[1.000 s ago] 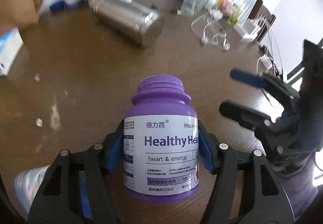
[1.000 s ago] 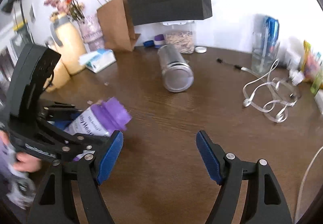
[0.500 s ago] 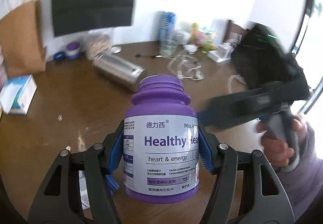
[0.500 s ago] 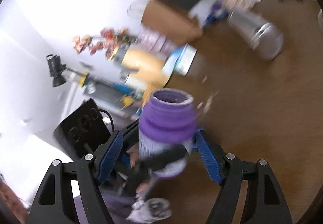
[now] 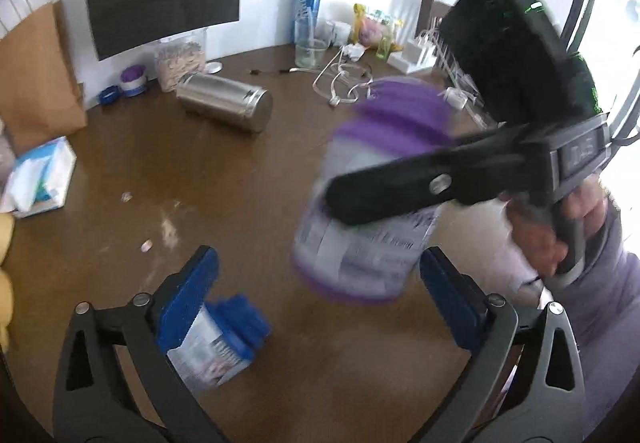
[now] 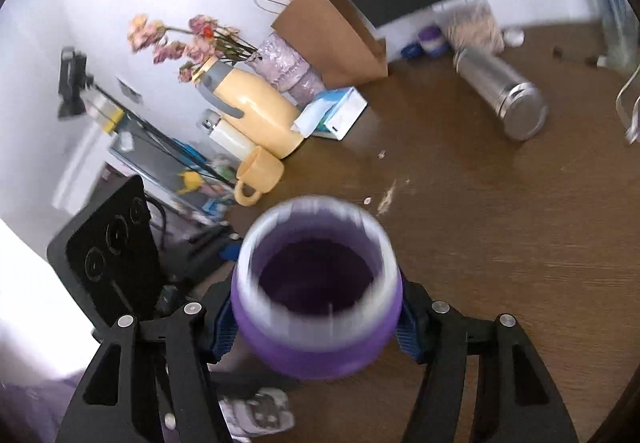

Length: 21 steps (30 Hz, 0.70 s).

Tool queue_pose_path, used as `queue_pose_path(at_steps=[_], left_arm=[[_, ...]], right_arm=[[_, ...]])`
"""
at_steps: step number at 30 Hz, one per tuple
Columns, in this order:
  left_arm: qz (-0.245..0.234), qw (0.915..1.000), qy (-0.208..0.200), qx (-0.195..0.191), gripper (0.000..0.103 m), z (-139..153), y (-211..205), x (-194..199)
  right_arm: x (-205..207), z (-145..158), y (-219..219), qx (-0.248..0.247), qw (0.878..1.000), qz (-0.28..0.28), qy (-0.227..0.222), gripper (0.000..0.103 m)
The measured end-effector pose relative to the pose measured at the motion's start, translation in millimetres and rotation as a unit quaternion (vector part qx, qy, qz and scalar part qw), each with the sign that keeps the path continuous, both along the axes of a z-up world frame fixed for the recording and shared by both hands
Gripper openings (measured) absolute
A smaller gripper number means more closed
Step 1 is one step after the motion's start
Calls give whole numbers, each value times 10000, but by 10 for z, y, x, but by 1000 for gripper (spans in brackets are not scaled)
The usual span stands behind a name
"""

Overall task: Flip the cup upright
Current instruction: 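Lower the purple-capped bottle upright onto the table with the right gripper and open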

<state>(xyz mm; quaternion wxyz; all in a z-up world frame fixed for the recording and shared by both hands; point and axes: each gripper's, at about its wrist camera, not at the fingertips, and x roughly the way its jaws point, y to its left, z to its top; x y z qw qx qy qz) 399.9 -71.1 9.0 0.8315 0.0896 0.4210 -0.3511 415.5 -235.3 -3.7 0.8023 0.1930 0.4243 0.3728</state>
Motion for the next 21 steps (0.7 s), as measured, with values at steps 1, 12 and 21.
queue_pose_path(at_steps=[1, 12, 21], left_arm=[[61, 10000, -22, 17, 100, 12, 60, -59], [2001, 9793, 70, 298, 100, 140, 901, -642], [3289, 9434, 219, 374, 100, -270, 1105, -1249]], right_arm=[[-80, 62, -10, -160, 9997, -100, -172, 68], [-1093, -7, 567, -2470, 9556, -91, -1601, 68], [-1122, -617, 1032, -2946, 9480, -22, -1200, 68]])
